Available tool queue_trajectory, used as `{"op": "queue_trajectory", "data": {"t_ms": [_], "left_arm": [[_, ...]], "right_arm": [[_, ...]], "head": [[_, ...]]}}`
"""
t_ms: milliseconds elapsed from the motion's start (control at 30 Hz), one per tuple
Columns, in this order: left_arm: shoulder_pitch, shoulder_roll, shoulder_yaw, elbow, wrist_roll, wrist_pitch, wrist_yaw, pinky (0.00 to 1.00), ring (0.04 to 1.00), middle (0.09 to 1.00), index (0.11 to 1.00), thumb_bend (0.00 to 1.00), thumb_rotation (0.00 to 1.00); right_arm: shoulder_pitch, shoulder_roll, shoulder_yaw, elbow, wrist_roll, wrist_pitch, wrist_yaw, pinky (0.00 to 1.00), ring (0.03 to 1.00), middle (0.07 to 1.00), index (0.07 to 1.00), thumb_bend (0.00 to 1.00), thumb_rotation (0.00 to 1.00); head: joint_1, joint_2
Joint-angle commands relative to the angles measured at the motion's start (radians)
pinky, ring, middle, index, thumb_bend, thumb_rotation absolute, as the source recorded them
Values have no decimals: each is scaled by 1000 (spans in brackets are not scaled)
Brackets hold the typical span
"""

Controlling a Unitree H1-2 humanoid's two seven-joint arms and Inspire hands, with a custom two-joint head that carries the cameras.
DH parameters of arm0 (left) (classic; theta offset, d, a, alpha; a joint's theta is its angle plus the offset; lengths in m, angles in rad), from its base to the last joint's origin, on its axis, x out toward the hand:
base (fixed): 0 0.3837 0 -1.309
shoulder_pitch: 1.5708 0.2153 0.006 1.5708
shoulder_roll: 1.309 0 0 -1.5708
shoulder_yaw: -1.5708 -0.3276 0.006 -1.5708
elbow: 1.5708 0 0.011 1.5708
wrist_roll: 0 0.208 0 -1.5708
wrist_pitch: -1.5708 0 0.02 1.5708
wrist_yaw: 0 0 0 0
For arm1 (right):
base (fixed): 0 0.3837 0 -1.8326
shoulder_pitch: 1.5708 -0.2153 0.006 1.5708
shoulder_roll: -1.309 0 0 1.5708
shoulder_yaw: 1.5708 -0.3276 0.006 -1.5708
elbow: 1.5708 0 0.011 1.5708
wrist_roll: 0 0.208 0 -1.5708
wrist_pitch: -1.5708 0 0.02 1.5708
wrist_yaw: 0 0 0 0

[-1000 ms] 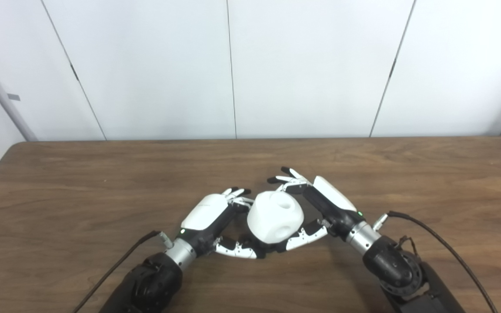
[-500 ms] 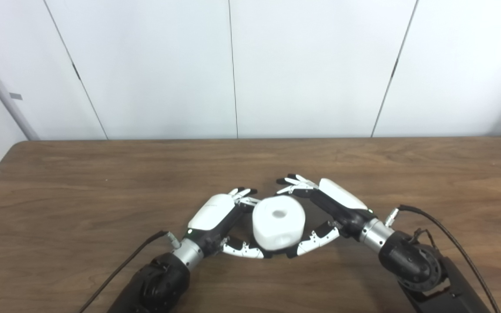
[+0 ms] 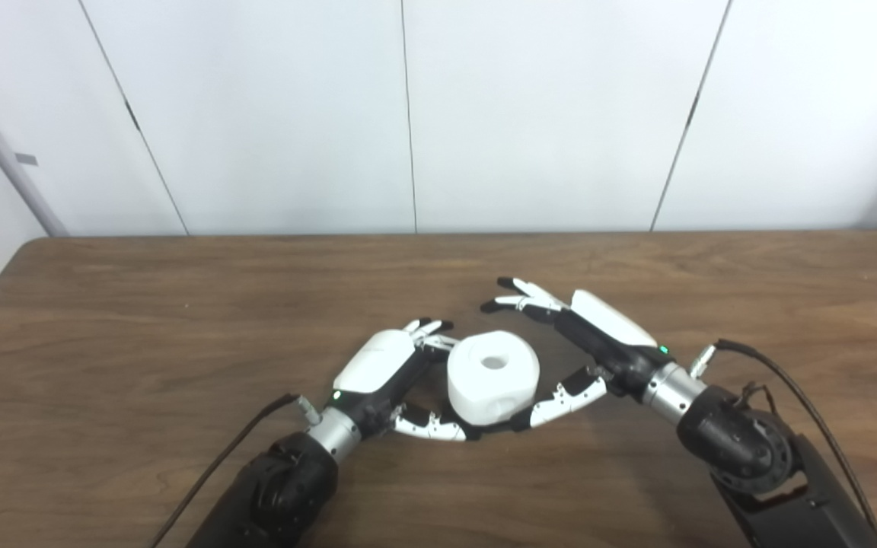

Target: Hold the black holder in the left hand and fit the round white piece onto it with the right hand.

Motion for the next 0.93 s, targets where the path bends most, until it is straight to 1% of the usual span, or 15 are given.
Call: {"op": "queue_trajectory", "data": {"t_ms": [0,67,167,233,333,433,667,800,900], "left_arm": [[-19,1,-6,-1,5,-12,-4,1000,950,771,481,523,52],[-19,5,-3,3,1,-17,-2,1000,950,769,481,523,51],[-18,13,4,5,-6,-23,-3,1000,949,768,481,523,51],[-16,21,10,5,-10,-30,-2,1000,950,766,481,522,51],[-13,35,20,4,-16,-35,-7,1000,950,768,481,523,51],[-11,48,28,0,-23,-35,-14,1000,948,768,481,523,51],[-12,73,33,-15,-19,-25,-32,1000,945,770,482,523,50],[-13,78,39,-6,-26,-39,-30,1000,936,768,482,523,50],[-12,79,42,-10,-27,-34,-38,995,932,775,483,523,51]], "right_arm": [[-29,-7,-17,-25,12,-37,-19,959,1000,990,848,893,292],[-25,-14,-23,-22,18,-41,-16,961,1000,989,845,890,281],[-8,-27,-34,-16,22,-39,-14,953,1000,988,861,891,239],[9,-37,-45,-4,18,-42,-21,932,1000,988,889,896,189],[32,-48,-60,5,14,-3,-17,925,1000,995,922,885,143],[49,-55,-78,26,21,-7,-22,926,1000,992,933,867,85],[68,-50,-102,52,28,-36,-54,935,1000,989,928,855,36],[74,-49,-102,55,20,-34,-67,925,1000,987,928,861,10],[80,-44,-103,51,23,-22,-72,929,1000,990,929,856,1]], "head": [[-5,-4],[-9,-6],[-16,-12],[-20,-16],[-29,-21],[-38,-26],[-60,-33],[-71,-39],[-74,-40]]}}
